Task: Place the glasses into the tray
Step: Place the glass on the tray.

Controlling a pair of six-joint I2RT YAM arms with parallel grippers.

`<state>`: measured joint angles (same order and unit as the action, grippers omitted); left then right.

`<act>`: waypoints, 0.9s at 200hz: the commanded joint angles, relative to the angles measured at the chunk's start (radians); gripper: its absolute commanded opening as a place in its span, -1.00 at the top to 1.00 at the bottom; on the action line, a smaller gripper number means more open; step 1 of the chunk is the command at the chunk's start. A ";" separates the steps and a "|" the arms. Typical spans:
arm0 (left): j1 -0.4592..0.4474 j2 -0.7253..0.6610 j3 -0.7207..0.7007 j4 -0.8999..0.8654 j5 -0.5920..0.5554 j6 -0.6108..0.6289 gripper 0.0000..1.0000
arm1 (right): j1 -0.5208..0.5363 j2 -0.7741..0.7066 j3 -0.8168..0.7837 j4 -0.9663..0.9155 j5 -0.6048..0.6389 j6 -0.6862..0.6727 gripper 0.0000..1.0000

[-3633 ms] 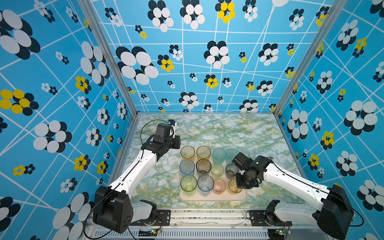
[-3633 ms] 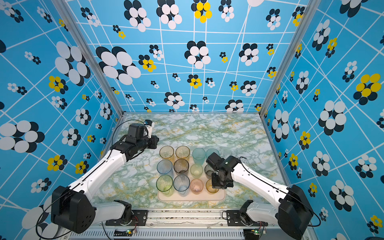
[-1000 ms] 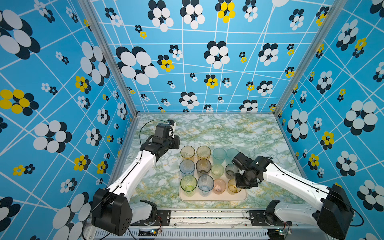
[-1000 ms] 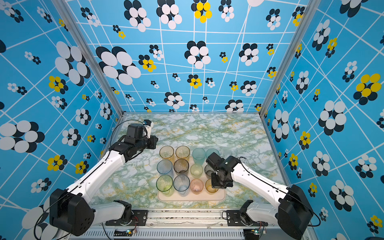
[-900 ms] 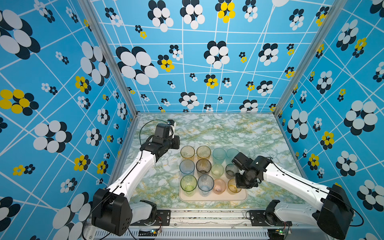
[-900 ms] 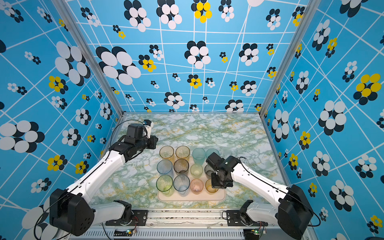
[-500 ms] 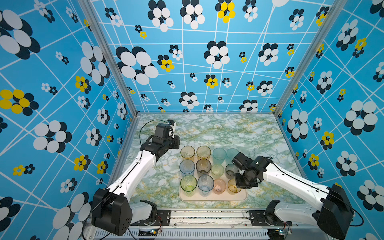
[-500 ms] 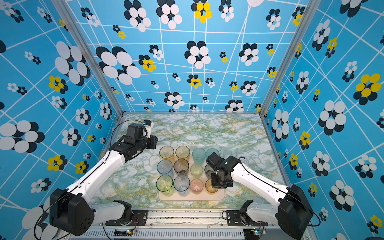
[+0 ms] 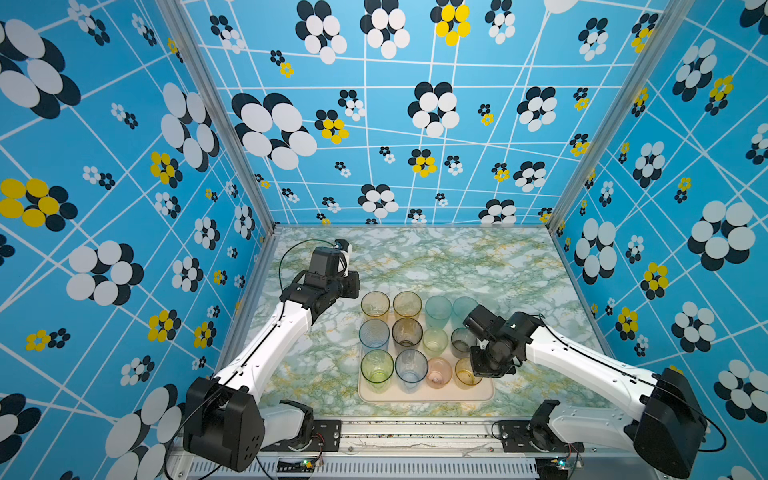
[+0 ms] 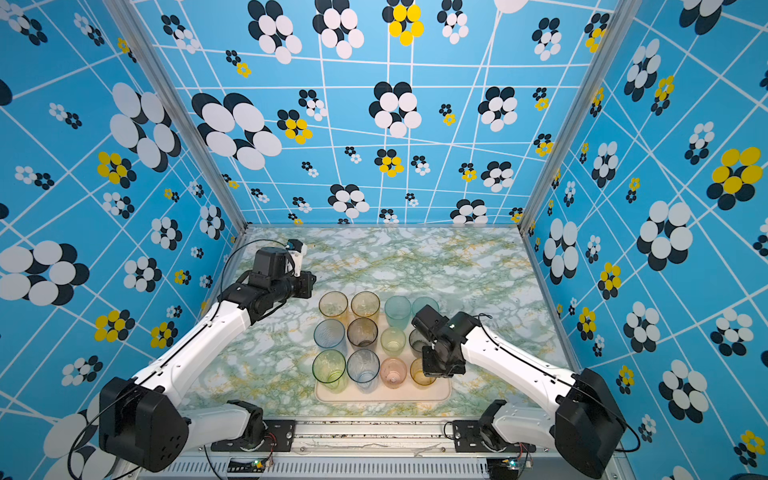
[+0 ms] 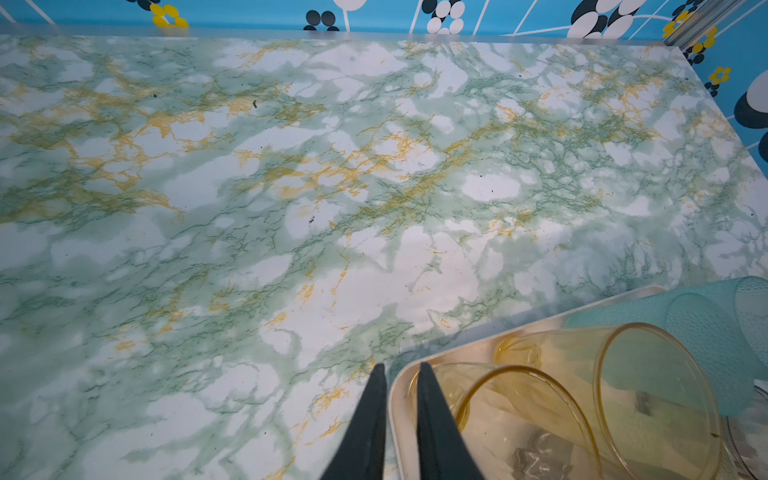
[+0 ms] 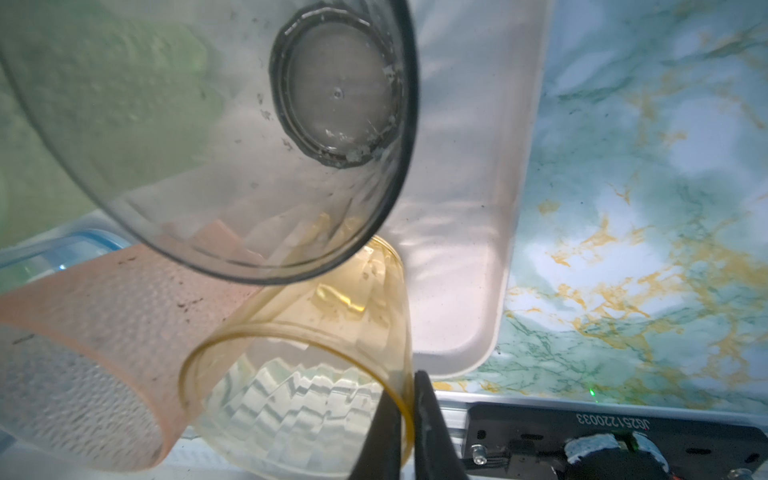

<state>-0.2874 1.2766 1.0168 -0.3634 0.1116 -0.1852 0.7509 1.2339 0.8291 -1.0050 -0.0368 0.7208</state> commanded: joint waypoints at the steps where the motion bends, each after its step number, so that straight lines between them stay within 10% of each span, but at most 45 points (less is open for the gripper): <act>1: 0.005 -0.027 -0.003 -0.015 -0.013 0.020 0.65 | 0.008 0.009 -0.012 0.000 -0.006 -0.007 0.78; 180: 0.007 -0.033 -0.011 -0.013 -0.024 0.021 0.65 | 0.008 -0.022 -0.005 -0.014 0.010 -0.003 0.64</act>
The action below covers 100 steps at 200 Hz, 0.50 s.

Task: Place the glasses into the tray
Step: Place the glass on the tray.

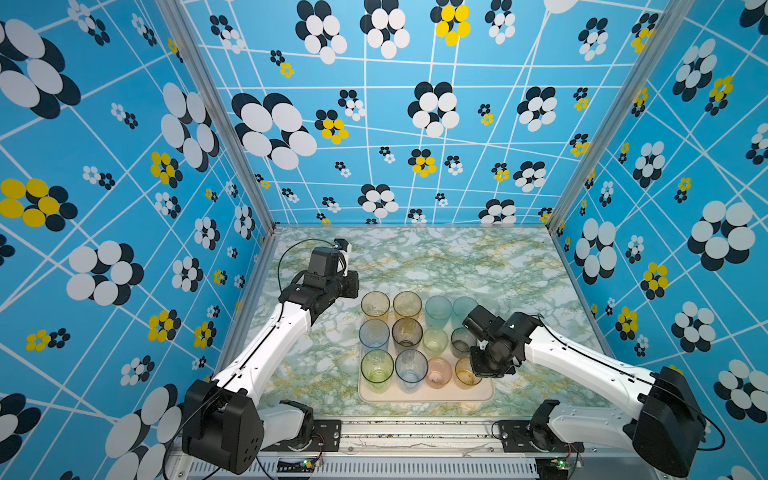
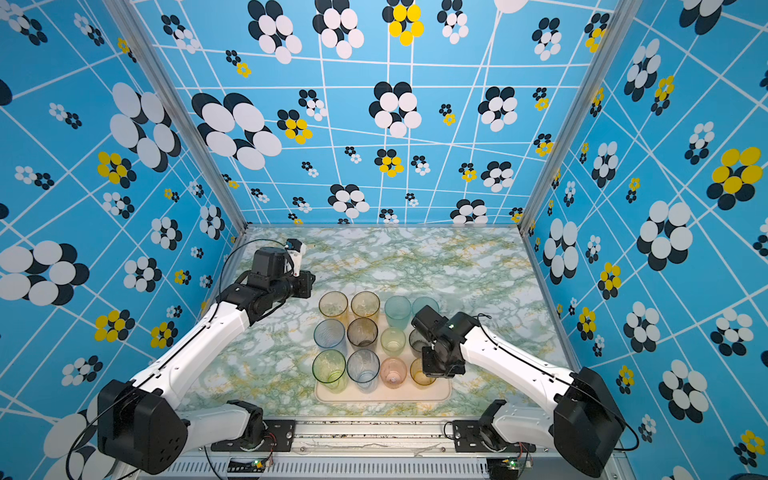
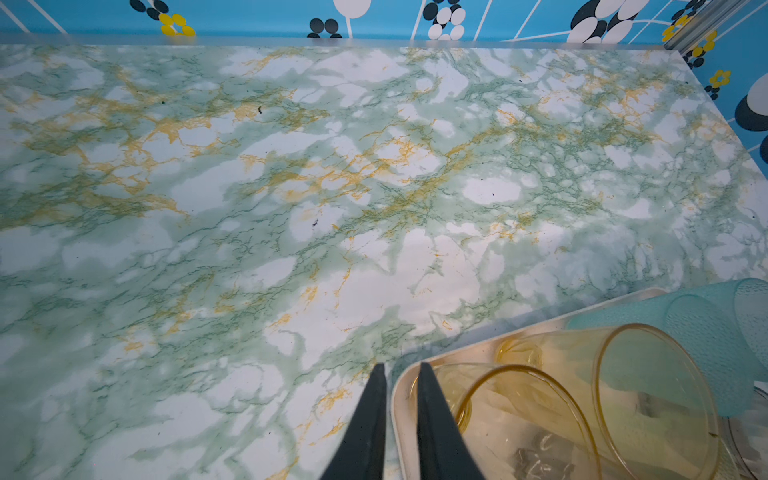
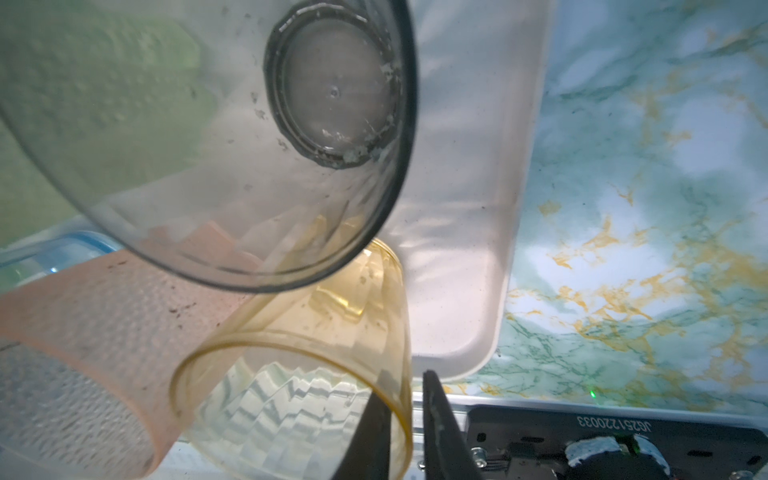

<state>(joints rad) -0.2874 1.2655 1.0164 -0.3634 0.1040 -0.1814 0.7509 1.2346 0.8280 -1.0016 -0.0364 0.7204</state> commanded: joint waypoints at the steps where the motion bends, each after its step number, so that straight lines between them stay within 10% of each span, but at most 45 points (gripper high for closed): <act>1: 0.007 -0.023 -0.011 -0.013 -0.017 0.017 0.65 | 0.008 -0.023 -0.004 -0.018 0.010 -0.003 0.64; 100: 0.019 -0.048 -0.055 0.021 -0.069 0.017 0.64 | 0.007 -0.115 0.147 -0.132 0.207 -0.046 0.51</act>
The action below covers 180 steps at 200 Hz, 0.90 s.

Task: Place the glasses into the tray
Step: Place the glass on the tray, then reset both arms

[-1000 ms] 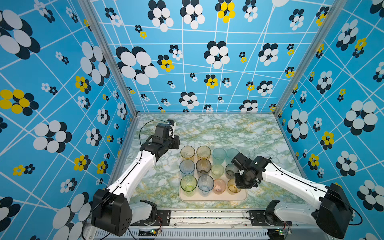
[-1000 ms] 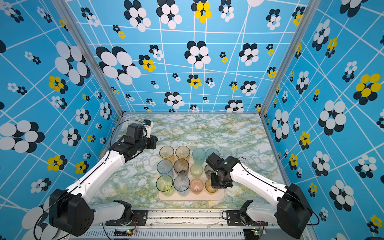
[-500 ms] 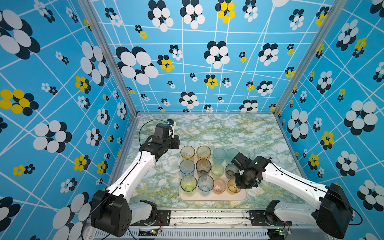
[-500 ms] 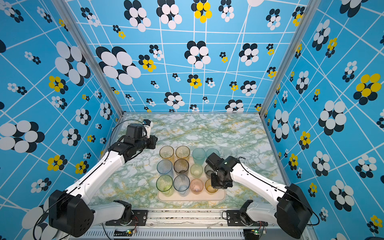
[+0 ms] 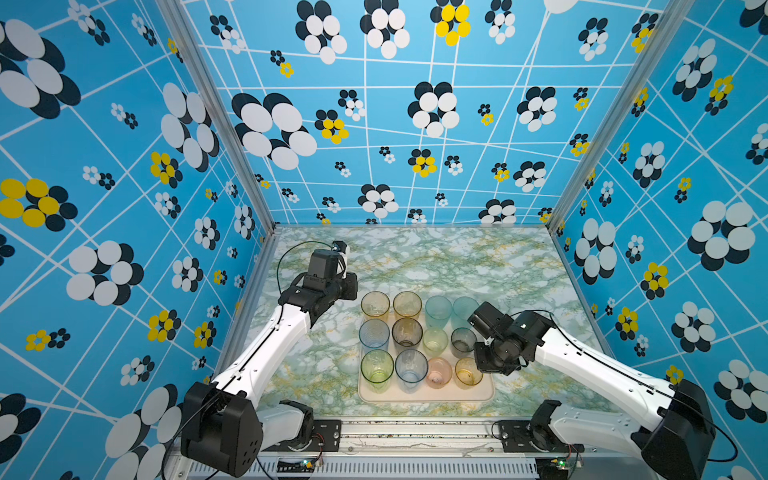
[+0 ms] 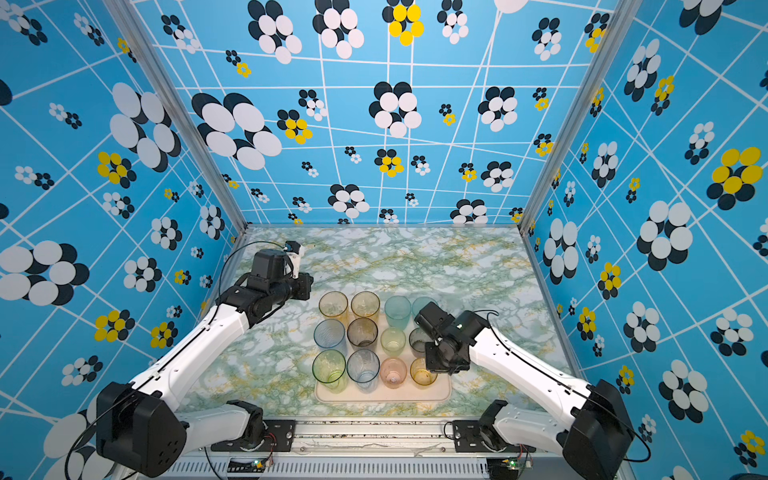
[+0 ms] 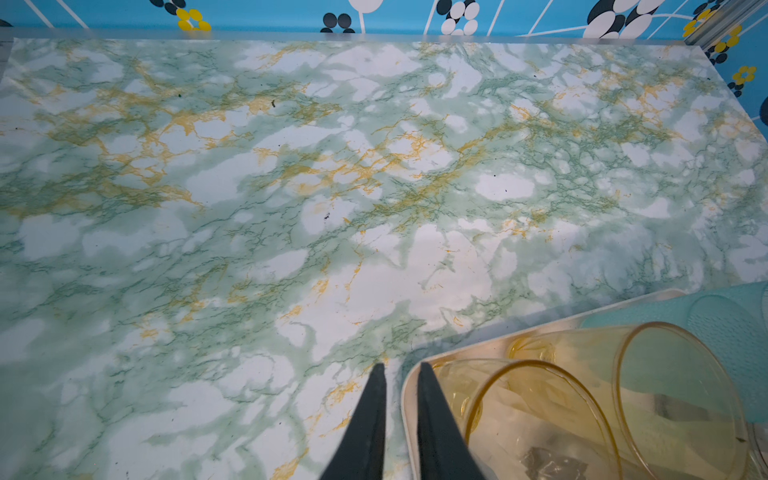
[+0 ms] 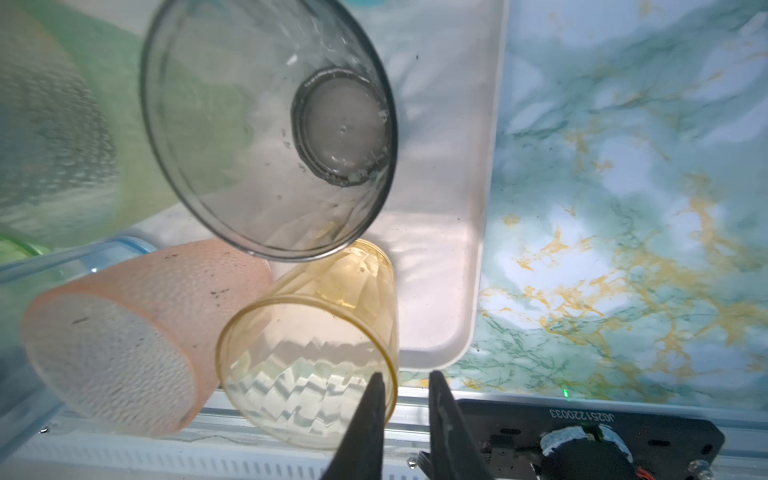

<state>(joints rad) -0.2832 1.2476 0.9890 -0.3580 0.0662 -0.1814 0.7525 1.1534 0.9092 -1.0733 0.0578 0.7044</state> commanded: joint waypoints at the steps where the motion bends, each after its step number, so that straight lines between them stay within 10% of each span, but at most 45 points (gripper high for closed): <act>1: 0.015 -0.030 -0.029 0.016 -0.033 0.017 0.64 | 0.005 -0.034 0.068 -0.060 0.116 -0.031 0.51; 136: 0.135 -0.061 -0.159 0.131 -0.138 0.012 0.41 | -0.394 -0.034 0.154 0.321 0.197 -0.329 0.12; 155: 0.155 -0.076 -0.198 0.173 -0.174 0.020 0.16 | -0.462 -0.055 0.113 0.412 0.188 -0.350 -0.05; 166: 0.168 -0.087 -0.225 0.207 -0.201 0.025 -0.37 | -0.494 -0.063 0.090 0.455 0.183 -0.364 -0.09; 171: 0.175 -0.093 -0.238 0.222 -0.211 0.028 -0.93 | -0.507 -0.066 0.080 0.475 0.182 -0.370 -0.10; 180: 0.187 -0.101 -0.261 0.252 -0.221 0.034 -0.98 | -0.529 -0.067 0.062 0.504 0.184 -0.379 -0.10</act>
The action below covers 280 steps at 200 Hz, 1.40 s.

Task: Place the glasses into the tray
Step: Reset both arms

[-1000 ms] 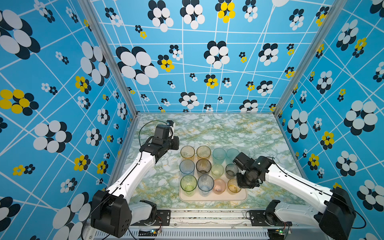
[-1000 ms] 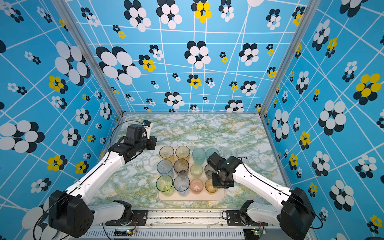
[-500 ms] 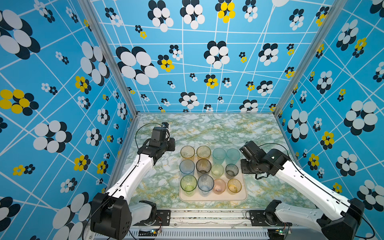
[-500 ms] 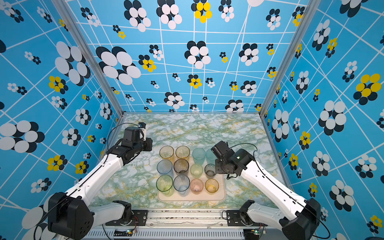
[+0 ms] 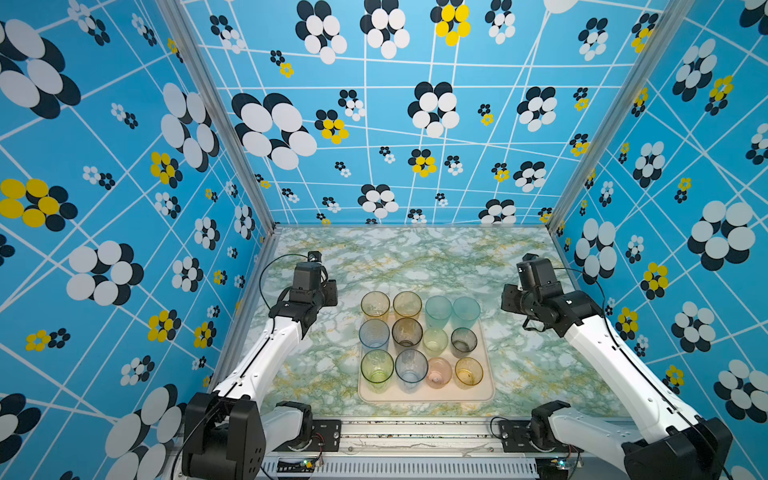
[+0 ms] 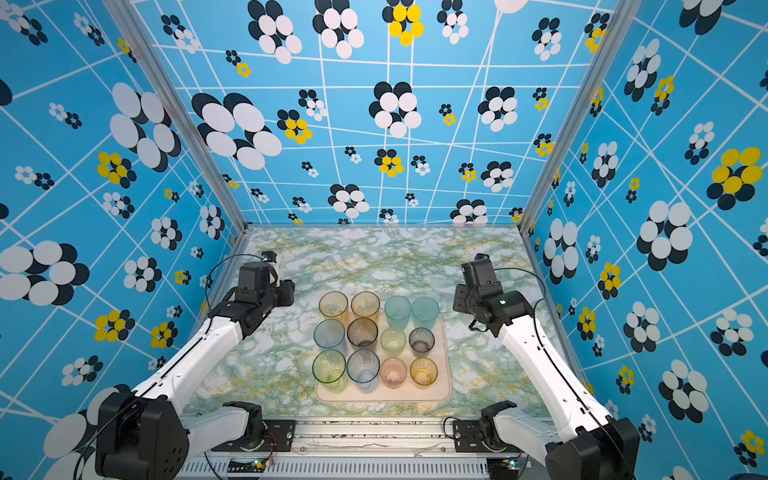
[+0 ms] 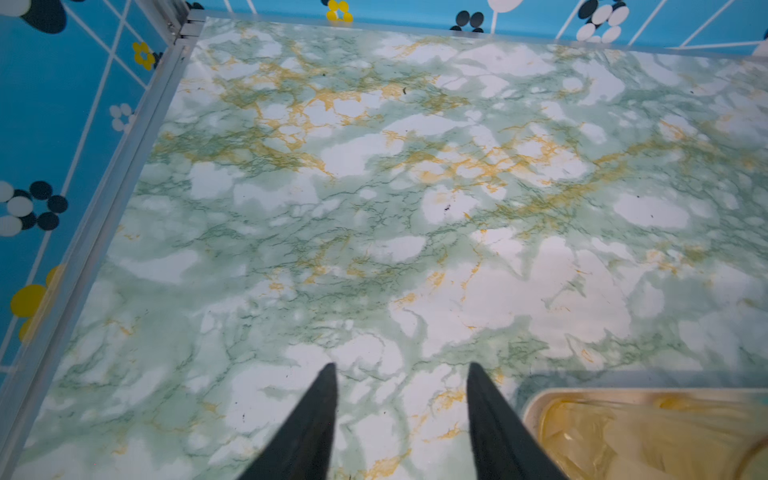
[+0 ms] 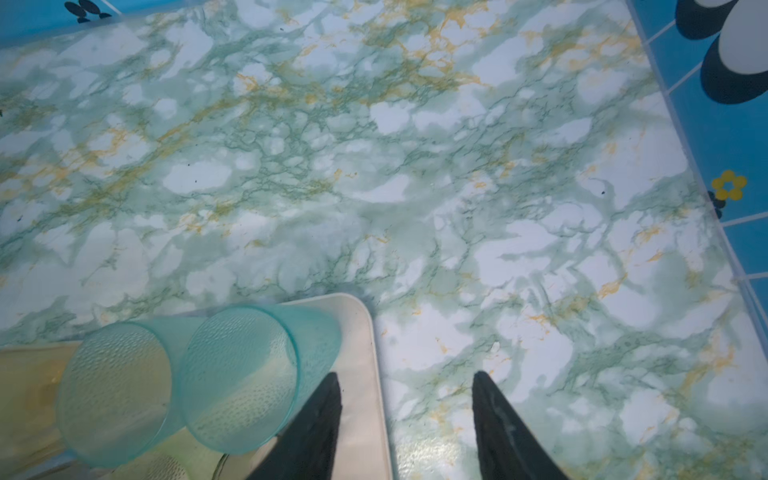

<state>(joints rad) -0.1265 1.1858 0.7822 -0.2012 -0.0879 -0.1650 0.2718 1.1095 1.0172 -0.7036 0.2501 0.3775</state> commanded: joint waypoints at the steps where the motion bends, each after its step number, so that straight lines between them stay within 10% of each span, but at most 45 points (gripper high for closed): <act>1: 0.031 -0.039 -0.056 0.098 -0.069 0.018 -0.98 | -0.051 -0.023 -0.047 0.138 -0.008 -0.053 -0.09; 146: 0.043 0.239 -0.340 0.900 -0.196 0.138 -0.98 | -0.240 0.001 -0.339 0.580 0.117 -0.158 -0.11; 280: 0.025 0.367 -0.545 1.390 0.043 0.252 -0.98 | -0.315 0.003 -0.537 0.915 0.165 -0.188 -0.10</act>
<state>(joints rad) -0.0902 1.5433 0.2749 1.0615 -0.1074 0.0463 -0.0330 1.1389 0.5373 0.0826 0.3794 0.2203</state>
